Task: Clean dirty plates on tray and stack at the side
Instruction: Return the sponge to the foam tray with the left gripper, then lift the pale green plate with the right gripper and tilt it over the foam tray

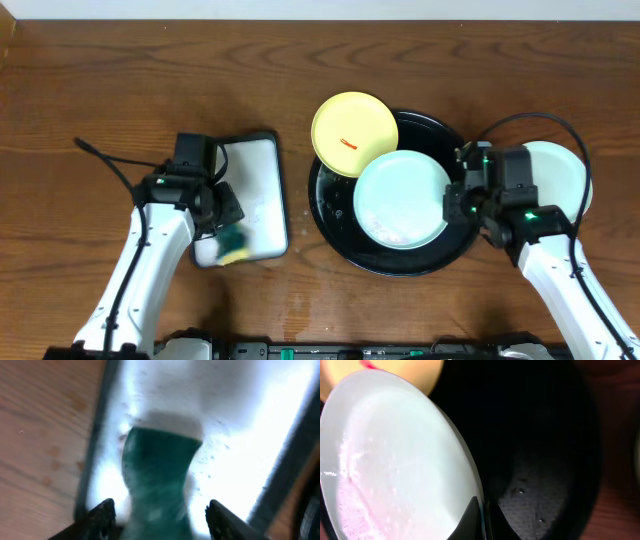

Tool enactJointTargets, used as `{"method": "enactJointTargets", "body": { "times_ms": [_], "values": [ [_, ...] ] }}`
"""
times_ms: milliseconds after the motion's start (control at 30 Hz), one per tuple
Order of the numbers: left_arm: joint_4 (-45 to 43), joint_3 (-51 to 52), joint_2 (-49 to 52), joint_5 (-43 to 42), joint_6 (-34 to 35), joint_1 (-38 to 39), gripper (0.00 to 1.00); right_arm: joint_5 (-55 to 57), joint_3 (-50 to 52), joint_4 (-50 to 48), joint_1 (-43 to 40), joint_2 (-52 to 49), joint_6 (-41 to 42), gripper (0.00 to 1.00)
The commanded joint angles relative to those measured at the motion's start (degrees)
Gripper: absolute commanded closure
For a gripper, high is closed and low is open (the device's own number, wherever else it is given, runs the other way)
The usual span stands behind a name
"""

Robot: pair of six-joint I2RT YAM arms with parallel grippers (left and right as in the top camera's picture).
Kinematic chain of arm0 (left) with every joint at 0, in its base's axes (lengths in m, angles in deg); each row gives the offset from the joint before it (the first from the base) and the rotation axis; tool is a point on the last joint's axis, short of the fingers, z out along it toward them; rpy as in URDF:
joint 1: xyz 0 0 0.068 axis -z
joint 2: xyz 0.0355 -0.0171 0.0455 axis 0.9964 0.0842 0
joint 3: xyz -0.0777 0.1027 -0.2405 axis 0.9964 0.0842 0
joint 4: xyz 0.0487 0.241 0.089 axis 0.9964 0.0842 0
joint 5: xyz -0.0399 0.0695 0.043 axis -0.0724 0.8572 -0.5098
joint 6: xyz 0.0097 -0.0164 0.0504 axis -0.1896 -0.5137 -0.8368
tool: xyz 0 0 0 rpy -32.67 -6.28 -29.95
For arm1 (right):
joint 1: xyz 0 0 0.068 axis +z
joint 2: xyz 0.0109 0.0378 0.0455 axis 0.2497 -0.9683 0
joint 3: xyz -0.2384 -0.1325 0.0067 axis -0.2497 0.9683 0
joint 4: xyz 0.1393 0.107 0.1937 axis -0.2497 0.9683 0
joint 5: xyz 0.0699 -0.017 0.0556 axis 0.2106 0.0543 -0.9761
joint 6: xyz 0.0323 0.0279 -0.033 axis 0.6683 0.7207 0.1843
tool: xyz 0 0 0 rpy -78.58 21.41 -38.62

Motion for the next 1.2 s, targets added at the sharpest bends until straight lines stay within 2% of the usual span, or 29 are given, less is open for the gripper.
{"method": "enactJointTargets", "body": {
  "times_ms": [0, 67, 300, 533, 667, 767, 1033, 1167],
  "values": [
    [0.3, -3.2, -5.0, -8.3, -2.6, -0.3, 0.35, -0.5, -5.0, -0.2, 4.5, 1.0, 0.0, 0.99],
    [0.3, -3.4, -7.9, -9.6, -2.5, -0.3, 0.3, 0.4, -7.4, -0.3, 7.4, 1.0, 0.3, 0.99],
    [1.4, -3.5, -20.9, -13.6, -2.5, -0.3, 0.28, 9.6, -15.1, -2.4, 19.1, -3.2, 1.4, 0.99],
    [4.7, -3.5, -36.6, -17.2, -2.5, -0.3, 0.27, 15.0, -20.7, -13.3, 29.7, -14.6, 2.0, 0.99],
    [7.3, -3.5, -43.9, -17.1, -2.5, -0.3, 0.2, 15.6, -24.3, -20.2, 34.4, -22.5, 1.9, 0.99],
    [9.4, -3.5, -47.6, -17.0, -2.5, -0.3, 0.19, 17.0, -26.1, -24.1, 37.4, -26.0, -2.6, 0.99],
    [11.1, -3.5, -49.1, -17.0, -2.5, -0.3, 0.18, 36.3, -27.1, -33.5, 46.2, -25.8, -19.6, 0.99],
    [11.1, -3.5, -49.1, -17.0, -2.5, -0.3, 0.18, 43.7, -27.1, -36.5, 49.7, -24.8, -25.2, 0.99]
  ]
}}
